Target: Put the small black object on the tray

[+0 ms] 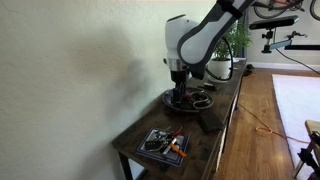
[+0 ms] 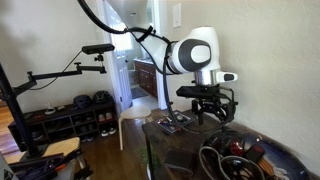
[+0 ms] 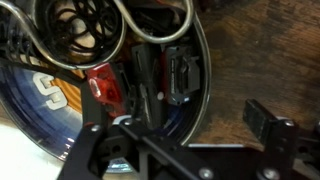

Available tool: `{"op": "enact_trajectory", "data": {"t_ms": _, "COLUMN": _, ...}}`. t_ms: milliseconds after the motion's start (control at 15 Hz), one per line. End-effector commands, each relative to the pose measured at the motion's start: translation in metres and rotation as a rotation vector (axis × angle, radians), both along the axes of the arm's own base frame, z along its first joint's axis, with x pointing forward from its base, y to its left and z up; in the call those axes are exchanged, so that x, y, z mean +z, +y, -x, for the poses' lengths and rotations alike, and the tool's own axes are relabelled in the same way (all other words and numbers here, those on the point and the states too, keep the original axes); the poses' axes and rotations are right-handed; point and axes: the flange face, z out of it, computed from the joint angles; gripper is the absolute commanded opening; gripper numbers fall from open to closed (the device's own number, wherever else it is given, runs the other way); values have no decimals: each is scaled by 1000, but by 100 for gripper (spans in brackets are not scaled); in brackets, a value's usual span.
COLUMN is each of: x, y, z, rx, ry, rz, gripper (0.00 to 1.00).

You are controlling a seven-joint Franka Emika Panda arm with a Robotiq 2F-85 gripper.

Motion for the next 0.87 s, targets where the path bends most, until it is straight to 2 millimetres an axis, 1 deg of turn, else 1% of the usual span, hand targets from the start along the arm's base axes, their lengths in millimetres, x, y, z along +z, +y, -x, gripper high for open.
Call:
{"op": "enact_trajectory", "data": {"t_ms": 0, "x": 34, "y": 11, "z": 13, "rx": -54, "ry": 10, "rz": 0, "gripper": 100}}
{"op": "enact_trajectory", "data": {"t_ms": 333, "x": 59, "y": 27, "z": 16, "rx": -126, "ry": 13, "rz": -38, "gripper": 100}}
{"op": "enact_trajectory", "data": {"t_ms": 533, "x": 68, "y": 41, "z": 16, "rx": -121, "ry": -5, "rz": -55, "gripper": 100}}
{"op": "enact_trajectory", "data": {"t_ms": 600, "x": 56, "y": 32, "z": 4, "rx": -98, "ry": -11, "rz": -45, "gripper": 100}}
{"op": "enact_trajectory", "data": {"t_ms": 800, "x": 60, "y": 40, "z": 4, "rx": -94, "ry": -17, "rz": -50, "gripper": 100}}
